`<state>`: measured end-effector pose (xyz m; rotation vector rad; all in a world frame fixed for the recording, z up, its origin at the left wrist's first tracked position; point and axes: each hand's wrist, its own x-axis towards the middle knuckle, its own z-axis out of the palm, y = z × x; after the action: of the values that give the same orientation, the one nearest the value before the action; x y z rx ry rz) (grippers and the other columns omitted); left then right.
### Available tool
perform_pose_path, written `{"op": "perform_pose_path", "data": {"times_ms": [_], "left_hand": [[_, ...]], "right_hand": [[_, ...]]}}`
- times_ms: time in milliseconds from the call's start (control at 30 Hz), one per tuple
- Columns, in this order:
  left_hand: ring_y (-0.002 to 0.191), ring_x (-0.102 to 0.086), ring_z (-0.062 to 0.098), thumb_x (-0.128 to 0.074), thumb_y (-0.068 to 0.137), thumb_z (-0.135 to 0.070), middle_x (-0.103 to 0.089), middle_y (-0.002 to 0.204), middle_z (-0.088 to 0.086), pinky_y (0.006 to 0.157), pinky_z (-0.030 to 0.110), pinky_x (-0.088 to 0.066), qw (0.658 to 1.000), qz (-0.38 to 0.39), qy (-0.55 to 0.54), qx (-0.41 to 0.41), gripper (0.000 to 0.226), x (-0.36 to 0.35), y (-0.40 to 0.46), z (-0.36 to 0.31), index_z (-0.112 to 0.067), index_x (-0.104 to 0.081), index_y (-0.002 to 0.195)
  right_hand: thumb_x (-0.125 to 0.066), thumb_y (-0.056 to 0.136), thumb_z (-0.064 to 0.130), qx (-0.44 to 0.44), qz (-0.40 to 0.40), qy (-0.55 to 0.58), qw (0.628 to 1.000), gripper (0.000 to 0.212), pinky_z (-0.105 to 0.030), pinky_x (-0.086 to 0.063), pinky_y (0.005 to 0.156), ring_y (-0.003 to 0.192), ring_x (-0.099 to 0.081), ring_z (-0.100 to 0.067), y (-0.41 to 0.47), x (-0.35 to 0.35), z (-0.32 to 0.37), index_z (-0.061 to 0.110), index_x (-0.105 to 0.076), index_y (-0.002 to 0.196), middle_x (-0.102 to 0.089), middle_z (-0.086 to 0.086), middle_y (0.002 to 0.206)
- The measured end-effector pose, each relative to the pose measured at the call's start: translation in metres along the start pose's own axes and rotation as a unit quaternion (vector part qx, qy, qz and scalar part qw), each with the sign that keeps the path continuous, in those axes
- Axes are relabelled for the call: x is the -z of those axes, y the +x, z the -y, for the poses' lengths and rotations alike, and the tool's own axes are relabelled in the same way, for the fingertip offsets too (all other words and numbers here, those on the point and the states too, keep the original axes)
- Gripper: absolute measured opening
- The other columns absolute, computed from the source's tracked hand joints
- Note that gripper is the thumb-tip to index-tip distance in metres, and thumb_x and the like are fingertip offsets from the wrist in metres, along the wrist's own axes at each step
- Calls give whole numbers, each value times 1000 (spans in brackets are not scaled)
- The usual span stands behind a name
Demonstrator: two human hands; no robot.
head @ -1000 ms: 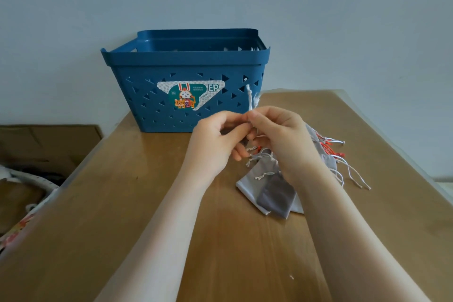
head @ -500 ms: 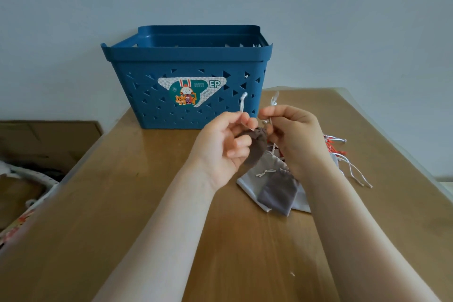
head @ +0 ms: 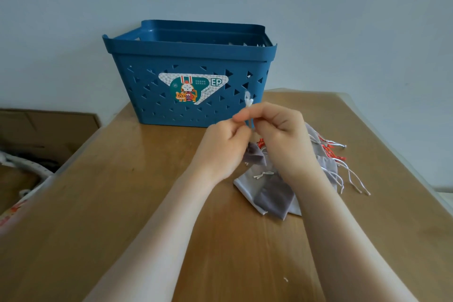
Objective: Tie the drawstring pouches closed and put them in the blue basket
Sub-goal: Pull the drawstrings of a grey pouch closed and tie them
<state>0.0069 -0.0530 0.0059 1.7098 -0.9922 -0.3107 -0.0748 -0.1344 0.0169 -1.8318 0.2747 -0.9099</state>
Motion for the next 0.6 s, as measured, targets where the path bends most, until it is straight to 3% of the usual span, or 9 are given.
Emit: {"op": "perform_pose_path", "data": {"times_ms": [100, 200, 267, 367, 433, 600], "left_hand": [[42, -39, 4, -44, 87, -17, -44, 39, -14, 46, 20, -26, 998, 32, 37, -41, 32, 5, -2, -2, -18, -38, 56], [44, -45, 0, -46, 93, -13, -47, 40, -15, 44, 13, -27, 997, 14, 55, -51, 40, 8, -1, -2, -25, -45, 55], [44, -45, -1, -43, 97, -16, -47, 40, -17, 45, 13, -29, 998, 7, 38, -40, 43, 9, -1, -2, -25, -44, 55], [41, -35, 4, -42, 98, -22, -38, 39, -12, 50, 26, -26, 1000, -2, 7, -21, 44, 10, 1, -1, -18, -38, 54], [40, -32, 5, -43, 97, -19, -35, 39, -11, 51, 27, -23, 1000, -12, -20, -12, 43, 9, 3, -1, -15, -39, 54], [39, -37, 3, -47, 96, -19, -39, 36, -13, 51, 26, -25, 998, -13, -60, 2, 39, 8, 2, -4, -13, -54, 58]], "right_hand": [[-39, 87, -13, 1, 10, 20, 1000, 42, -10, -46, 51, 60, -58, -8, -3, -1, 3, 15, -70, 82, -66, -6, 77], [-41, 92, -9, 4, 114, 41, 993, 36, -14, -50, 79, 98, -64, -3, -2, 7, 3, 13, -70, 93, -69, 6, 102], [-42, 92, -9, -4, 145, 86, 986, 33, -22, -48, 93, 110, -62, -9, 0, 18, 3, 10, -69, 98, -68, 3, 112], [-50, 91, -6, -19, 106, 59, 992, 25, -30, -50, 93, 103, -65, -19, 3, 29, -2, 9, -68, 100, -71, -6, 105], [-55, 89, -3, -36, 101, 7, 994, 23, -35, -53, 88, 94, -67, -26, 5, 29, -5, 12, -68, 100, -72, -11, 97], [-62, 87, 8, -31, 77, -60, 995, 10, -19, -51, 71, 71, -63, -5, 3, 21, 1, 12, -70, 89, -71, 1, 78]]}}
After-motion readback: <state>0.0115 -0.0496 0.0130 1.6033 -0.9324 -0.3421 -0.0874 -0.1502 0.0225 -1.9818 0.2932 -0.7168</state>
